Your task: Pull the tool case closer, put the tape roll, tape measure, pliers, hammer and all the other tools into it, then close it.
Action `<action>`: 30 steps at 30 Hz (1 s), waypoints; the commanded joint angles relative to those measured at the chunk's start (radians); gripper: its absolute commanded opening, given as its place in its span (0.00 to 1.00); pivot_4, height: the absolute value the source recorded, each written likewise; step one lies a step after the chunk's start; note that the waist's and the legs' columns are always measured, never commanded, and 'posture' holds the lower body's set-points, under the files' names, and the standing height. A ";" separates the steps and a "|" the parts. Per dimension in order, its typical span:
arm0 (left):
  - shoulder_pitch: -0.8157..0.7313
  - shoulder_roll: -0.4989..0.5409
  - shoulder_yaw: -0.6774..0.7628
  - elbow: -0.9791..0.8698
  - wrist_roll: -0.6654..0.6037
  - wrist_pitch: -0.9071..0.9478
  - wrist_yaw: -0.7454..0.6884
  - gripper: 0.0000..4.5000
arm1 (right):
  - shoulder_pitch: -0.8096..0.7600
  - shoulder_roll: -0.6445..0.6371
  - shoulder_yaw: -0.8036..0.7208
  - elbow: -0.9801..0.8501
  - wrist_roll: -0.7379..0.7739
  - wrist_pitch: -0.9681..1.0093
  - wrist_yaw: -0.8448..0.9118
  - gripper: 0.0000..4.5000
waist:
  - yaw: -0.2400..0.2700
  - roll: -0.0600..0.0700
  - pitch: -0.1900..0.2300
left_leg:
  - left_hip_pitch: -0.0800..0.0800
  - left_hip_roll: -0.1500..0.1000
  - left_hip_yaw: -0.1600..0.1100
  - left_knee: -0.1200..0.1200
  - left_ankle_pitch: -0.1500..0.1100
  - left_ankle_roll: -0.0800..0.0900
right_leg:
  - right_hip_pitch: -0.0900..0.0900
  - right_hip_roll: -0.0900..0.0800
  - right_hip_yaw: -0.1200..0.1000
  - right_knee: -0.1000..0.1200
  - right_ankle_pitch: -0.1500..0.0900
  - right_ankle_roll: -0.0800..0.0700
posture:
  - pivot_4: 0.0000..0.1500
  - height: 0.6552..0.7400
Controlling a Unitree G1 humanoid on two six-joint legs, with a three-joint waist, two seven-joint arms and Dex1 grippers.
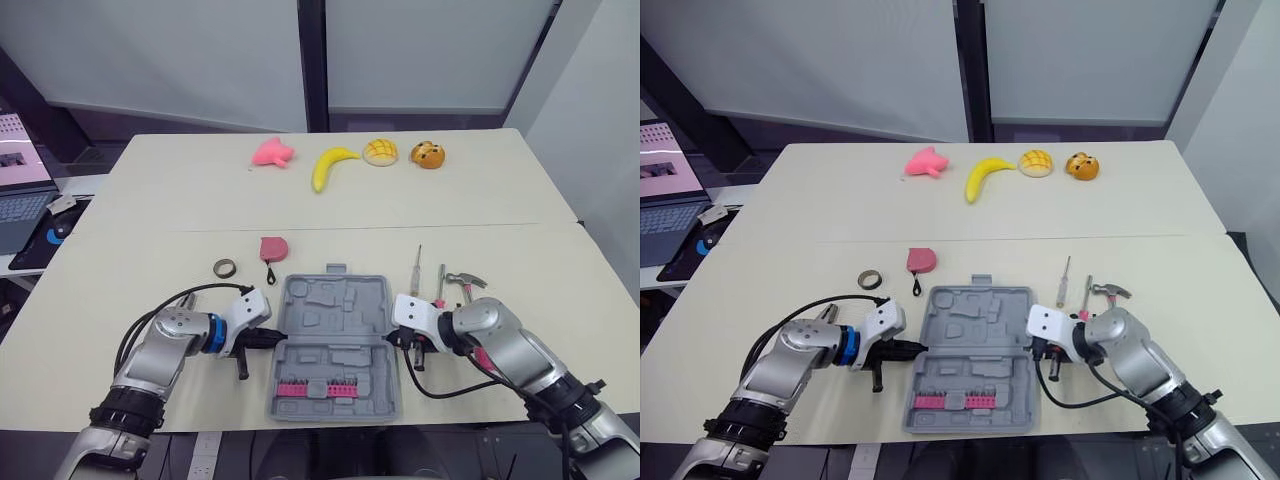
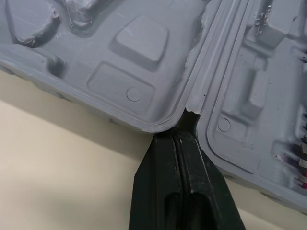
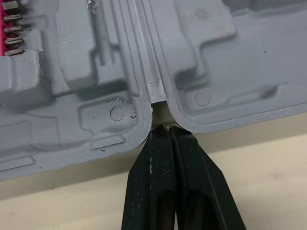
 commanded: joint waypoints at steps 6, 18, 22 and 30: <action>0.055 -0.004 -0.055 -0.129 -0.049 0.046 -0.028 0.00 | 0.022 -0.018 0.016 -0.101 0.048 0.018 0.035 0.00 | 0.000 0.000 0.000 | 0.000 0.000 0.000 0.000 0.000 0.000 | 0.000 0.000 0.000 0.000 0.000 0.000 | 1.00 0.76; 0.099 0.030 -0.067 -0.178 -0.065 0.078 -0.032 0.00 | 0.045 -0.066 0.040 -0.133 0.057 0.024 0.093 0.00 | 0.001 0.000 0.000 | 0.000 0.000 0.000 0.000 0.000 0.000 | 0.001 0.000 0.000 -0.001 0.000 0.000 | 1.00 0.76; 0.103 0.038 -0.067 -0.180 -0.065 0.079 -0.031 0.00 | 0.043 -0.067 0.044 -0.131 0.058 0.026 0.095 0.00 | 0.001 0.000 0.000 | 0.000 0.000 0.000 0.000 0.000 0.000 | 0.001 0.000 0.000 -0.001 0.000 0.000 | 1.00 0.76; 0.108 0.045 -0.068 -0.181 -0.071 0.082 -0.023 0.00 | 0.042 -0.069 0.048 -0.124 0.058 0.024 0.088 0.00 | 0.001 0.000 0.000 | 0.000 0.000 0.000 0.000 0.000 0.000 | 0.001 0.000 0.000 -0.001 0.000 0.000 | 1.00 0.76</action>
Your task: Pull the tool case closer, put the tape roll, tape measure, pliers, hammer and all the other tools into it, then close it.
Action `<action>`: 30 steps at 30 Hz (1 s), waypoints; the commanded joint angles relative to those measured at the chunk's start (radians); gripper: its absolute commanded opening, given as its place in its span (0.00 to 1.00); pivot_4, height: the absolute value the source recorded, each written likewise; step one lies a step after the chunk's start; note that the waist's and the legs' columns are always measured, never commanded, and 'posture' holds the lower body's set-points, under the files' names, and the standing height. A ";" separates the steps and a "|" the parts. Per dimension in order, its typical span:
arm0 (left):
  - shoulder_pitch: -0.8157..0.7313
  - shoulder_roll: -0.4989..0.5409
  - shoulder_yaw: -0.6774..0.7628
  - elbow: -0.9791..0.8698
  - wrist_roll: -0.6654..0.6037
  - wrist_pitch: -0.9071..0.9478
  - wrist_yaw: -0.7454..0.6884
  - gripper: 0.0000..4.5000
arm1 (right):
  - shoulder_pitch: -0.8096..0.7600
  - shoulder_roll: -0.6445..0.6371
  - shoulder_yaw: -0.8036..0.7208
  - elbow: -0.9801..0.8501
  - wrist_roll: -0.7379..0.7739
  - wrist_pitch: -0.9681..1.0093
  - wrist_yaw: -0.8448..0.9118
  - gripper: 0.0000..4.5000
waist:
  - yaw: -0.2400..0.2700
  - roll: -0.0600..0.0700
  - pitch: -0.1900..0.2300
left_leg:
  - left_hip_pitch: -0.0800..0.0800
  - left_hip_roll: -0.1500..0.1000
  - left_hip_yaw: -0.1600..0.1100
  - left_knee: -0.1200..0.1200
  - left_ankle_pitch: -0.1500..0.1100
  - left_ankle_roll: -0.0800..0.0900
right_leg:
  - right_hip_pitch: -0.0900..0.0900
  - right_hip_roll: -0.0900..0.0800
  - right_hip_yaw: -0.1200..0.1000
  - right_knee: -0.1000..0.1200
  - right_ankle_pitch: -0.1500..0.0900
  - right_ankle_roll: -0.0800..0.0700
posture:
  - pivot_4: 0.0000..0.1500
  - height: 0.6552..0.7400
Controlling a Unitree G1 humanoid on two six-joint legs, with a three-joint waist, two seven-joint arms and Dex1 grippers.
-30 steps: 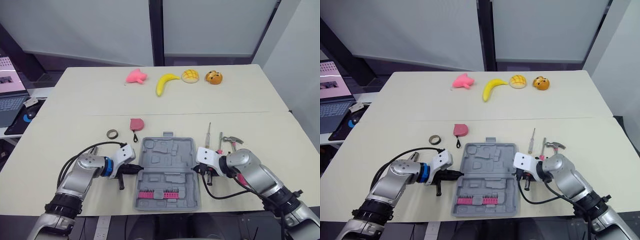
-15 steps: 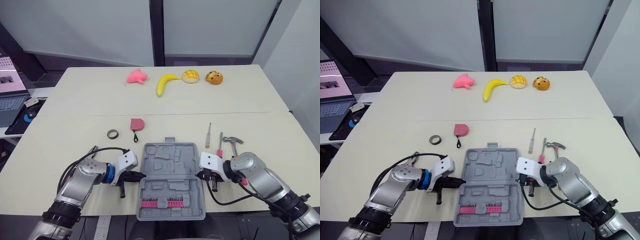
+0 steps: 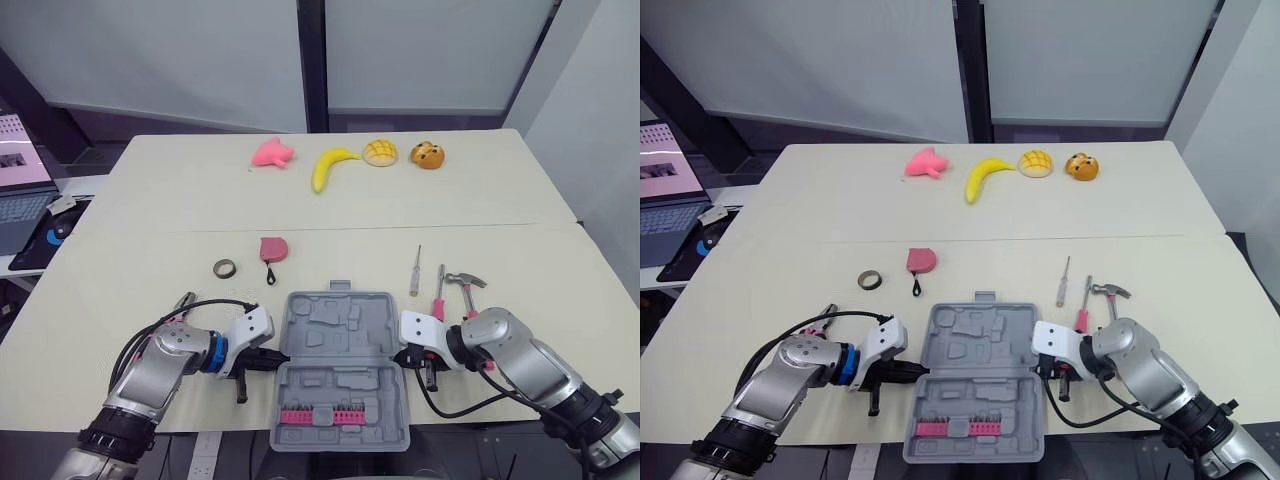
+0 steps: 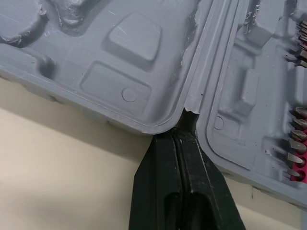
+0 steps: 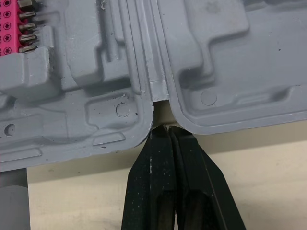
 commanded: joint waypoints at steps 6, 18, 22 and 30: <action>0.016 0.005 -0.034 -0.040 -0.023 0.001 -0.017 0.00 | 0.000 0.001 0.029 -0.050 0.032 -0.010 0.030 0.00 | 0.000 0.000 0.000 | 0.000 0.000 0.000 0.000 0.000 0.000 | 0.000 0.000 0.000 0.000 0.000 0.000 | 1.00 0.76; 0.041 0.020 -0.045 -0.079 -0.036 0.027 -0.018 0.00 | 0.002 -0.014 0.041 -0.054 0.038 -0.011 0.032 0.00 | 0.000 0.000 0.000 | 0.000 0.000 0.000 0.000 0.000 0.000 | 0.001 0.000 0.000 -0.001 0.000 0.000 | 1.00 0.76; 0.042 0.024 -0.043 -0.078 -0.033 0.025 -0.008 0.00 | 0.004 -0.015 0.042 -0.058 0.038 -0.008 0.031 0.00 | 0.001 0.000 0.000 | 0.000 0.000 0.000 0.000 0.000 0.000 | 0.001 0.000 0.000 -0.001 0.000 0.000 | 1.00 0.76; 0.032 0.037 -0.033 -0.051 -0.024 -0.007 -0.006 0.00 | 0.006 -0.019 0.018 -0.043 0.038 -0.004 0.015 0.00 | 0.001 0.000 0.000 | 0.000 0.000 0.000 0.000 0.000 0.000 | 0.001 0.000 0.000 -0.001 0.000 0.000 | 1.00 0.76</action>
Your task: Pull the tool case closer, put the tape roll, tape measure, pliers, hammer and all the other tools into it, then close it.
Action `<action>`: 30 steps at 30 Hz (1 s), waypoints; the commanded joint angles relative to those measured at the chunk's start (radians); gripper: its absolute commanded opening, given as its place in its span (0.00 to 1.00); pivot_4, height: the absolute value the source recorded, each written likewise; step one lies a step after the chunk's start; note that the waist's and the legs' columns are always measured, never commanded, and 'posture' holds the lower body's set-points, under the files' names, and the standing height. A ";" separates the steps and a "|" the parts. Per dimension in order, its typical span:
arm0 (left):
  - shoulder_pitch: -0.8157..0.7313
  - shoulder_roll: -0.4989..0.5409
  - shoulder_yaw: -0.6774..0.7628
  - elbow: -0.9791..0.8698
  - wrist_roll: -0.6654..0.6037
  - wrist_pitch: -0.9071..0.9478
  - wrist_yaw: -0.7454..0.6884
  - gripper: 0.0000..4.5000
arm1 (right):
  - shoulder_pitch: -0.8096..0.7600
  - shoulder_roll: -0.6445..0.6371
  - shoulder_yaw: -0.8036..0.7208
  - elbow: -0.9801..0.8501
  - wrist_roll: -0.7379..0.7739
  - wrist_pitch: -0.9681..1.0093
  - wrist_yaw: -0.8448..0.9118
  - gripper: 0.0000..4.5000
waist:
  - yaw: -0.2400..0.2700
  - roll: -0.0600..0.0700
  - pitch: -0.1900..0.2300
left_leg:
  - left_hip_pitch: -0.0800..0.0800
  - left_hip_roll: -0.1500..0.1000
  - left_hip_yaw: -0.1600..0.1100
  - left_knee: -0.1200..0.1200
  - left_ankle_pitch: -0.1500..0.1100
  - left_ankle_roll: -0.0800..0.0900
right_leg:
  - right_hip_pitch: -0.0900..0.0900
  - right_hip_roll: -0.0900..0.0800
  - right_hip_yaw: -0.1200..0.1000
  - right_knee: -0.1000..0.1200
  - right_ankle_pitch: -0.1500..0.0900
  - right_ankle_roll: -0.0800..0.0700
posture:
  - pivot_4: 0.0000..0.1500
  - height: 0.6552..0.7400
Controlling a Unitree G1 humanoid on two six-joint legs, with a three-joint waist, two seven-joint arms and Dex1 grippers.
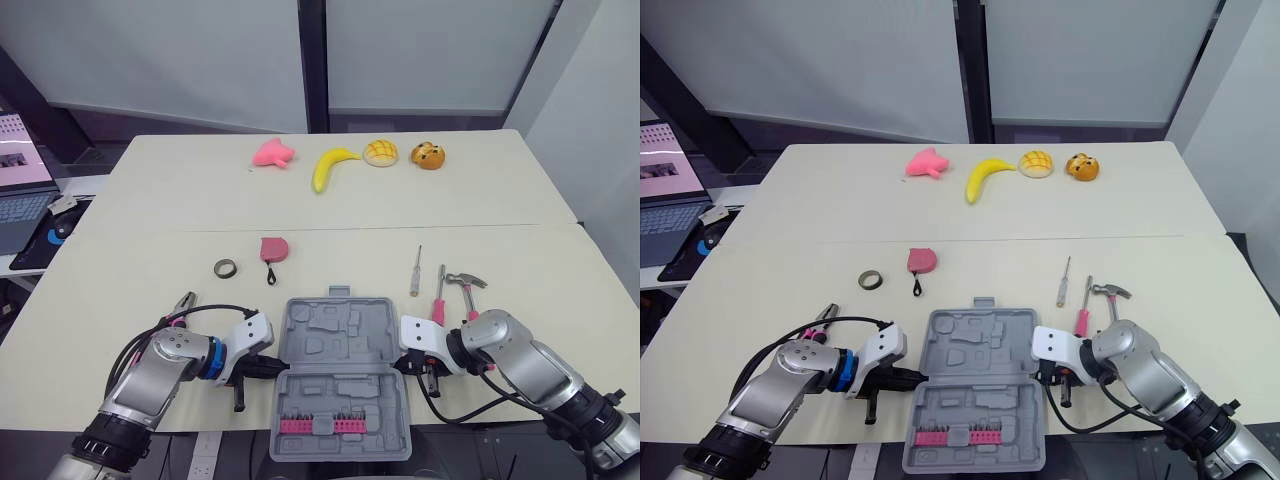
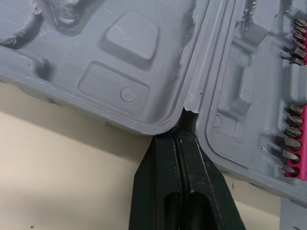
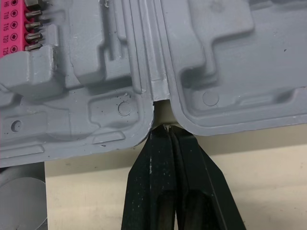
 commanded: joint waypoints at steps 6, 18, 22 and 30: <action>0.001 0.068 0.095 0.008 -0.070 -0.129 -0.044 0.00 | 0.033 -0.068 -0.125 -0.059 0.081 -0.022 -0.001 0.00 | 0.001 0.000 0.000 | 0.000 0.000 0.000 0.000 0.000 0.000 | 0.000 0.000 0.000 -0.001 0.000 0.000 | 1.00 0.76; 0.245 0.220 0.717 0.183 -0.252 -0.221 0.044 0.12 | 0.302 -0.236 -0.729 -0.079 0.282 -0.231 -0.019 0.05 | 0.002 -0.001 0.001 | -0.001 0.002 0.001 -0.002 0.000 0.000 | 0.002 0.000 -0.001 -0.011 0.000 0.000 | 1.00 0.76; 0.348 0.204 0.841 0.261 -0.278 -0.207 0.076 0.40 | 0.404 -0.270 -0.840 -0.022 0.282 -0.313 -0.003 0.24 | 0.004 -0.001 0.001 | 0.001 0.002 0.001 -0.002 -0.001 0.001 | 0.006 0.000 -0.002 -0.013 0.000 0.000 | 1.00 0.76; 0.493 0.172 0.911 0.316 -0.298 -0.170 0.110 0.98 | 0.578 -0.306 -0.954 0.012 0.305 -0.356 0.065 0.61 | 0.018 -0.002 0.000 | 0.003 0.002 0.001 -0.002 -0.001 0.001 | 0.009 -0.001 -0.002 -0.014 0.000 0.000 | 1.00 0.76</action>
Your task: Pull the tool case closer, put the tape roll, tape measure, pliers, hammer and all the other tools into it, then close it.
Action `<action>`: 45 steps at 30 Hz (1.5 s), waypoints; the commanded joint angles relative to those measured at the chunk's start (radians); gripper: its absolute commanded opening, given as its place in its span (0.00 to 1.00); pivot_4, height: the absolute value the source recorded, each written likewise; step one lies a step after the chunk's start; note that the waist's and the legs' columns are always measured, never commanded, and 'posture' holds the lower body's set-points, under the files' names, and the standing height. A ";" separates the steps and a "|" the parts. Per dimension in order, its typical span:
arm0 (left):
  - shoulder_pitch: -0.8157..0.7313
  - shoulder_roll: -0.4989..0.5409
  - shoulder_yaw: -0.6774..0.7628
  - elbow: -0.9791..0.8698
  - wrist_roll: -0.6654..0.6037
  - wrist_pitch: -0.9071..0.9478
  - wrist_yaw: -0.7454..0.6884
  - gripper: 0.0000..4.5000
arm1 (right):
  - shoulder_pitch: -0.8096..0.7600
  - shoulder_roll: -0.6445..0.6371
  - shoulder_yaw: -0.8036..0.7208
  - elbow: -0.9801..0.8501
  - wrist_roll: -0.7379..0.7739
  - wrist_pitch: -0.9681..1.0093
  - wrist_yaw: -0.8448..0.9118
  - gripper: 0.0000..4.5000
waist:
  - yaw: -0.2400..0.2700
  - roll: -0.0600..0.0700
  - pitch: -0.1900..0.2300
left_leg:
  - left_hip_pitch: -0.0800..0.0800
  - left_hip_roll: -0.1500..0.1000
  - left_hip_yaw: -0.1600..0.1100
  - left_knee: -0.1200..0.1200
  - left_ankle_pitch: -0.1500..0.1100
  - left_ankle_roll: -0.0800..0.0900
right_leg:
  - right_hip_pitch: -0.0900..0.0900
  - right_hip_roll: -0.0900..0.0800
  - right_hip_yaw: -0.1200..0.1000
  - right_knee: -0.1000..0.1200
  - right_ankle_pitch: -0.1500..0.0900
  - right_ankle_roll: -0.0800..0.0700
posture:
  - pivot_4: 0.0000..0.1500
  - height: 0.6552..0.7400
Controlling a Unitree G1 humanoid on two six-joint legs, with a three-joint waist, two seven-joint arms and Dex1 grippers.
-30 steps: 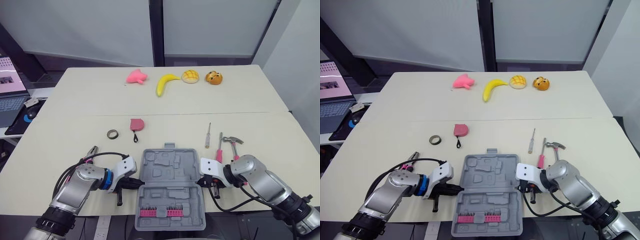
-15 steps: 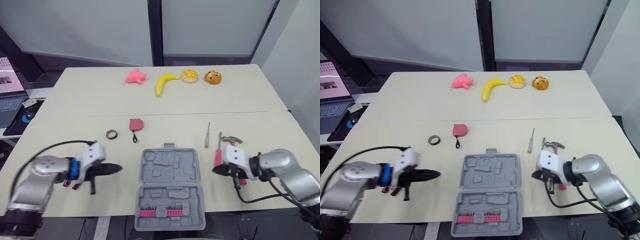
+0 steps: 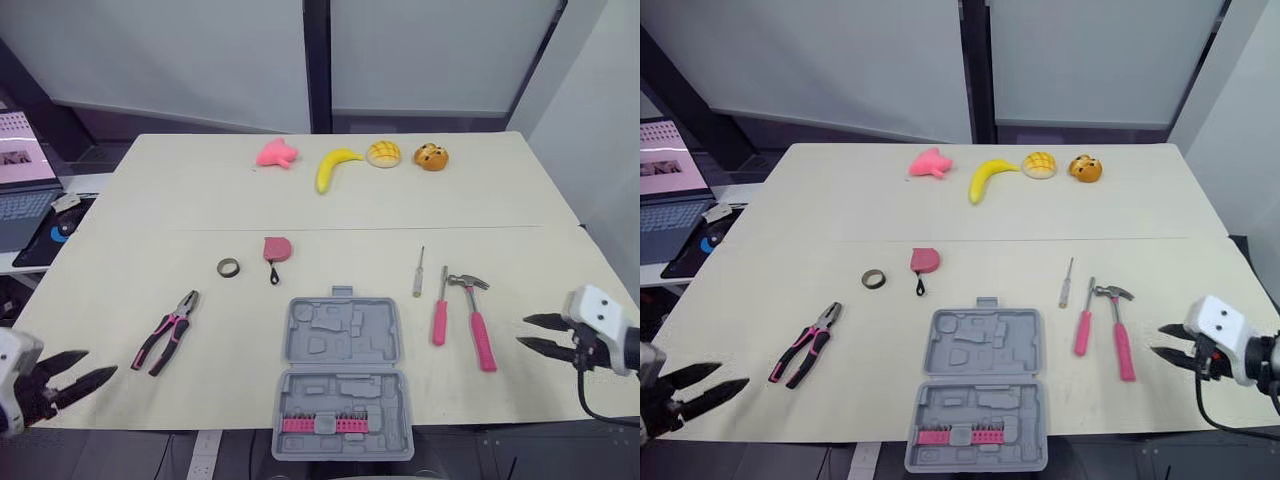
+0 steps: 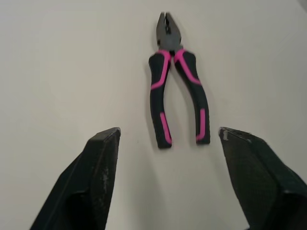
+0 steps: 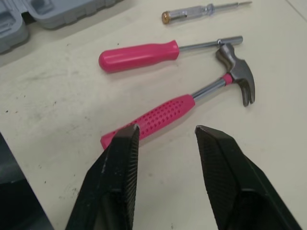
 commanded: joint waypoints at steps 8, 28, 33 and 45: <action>0.053 -0.022 0.059 -0.046 -0.041 0.012 0.047 1.00 | 0.024 -0.034 -0.024 0.022 0.017 -0.061 0.026 0.99 | 0.013 0.000 0.000 | 0.000 0.000 0.000 0.000 0.000 0.000 | 0.000 -0.001 0.000 -0.001 0.000 0.000 | 1.00 0.76; -0.076 -0.060 -0.030 -0.371 -0.098 0.185 0.184 1.00 | -0.591 0.182 0.397 -0.239 0.278 0.303 -0.139 0.99 | 0.014 -0.001 0.000 | -0.001 0.000 0.000 0.000 -0.002 -0.001 | 0.000 0.000 0.000 -0.004 0.000 0.000 | 1.00 0.76; -0.165 -0.002 -0.133 -0.327 -0.060 0.158 0.119 1.00 | -0.590 0.191 0.440 -0.245 0.261 0.295 -0.150 0.99 | 0.015 -0.001 0.000 | -0.001 0.001 0.000 0.000 -0.002 -0.001 | 0.000 0.000 -0.001 -0.003 0.000 0.000 | 1.00 0.76; -0.771 0.024 -0.534 0.220 0.169 -0.079 -0.062 0.67 | -0.605 0.212 0.502 -0.315 0.265 0.329 -0.209 1.00 | 0.010 -0.001 0.000 | -0.002 0.000 0.001 0.001 -0.002 -0.001 | -0.003 0.001 -0.001 0.000 0.000 0.000 | 1.00 0.76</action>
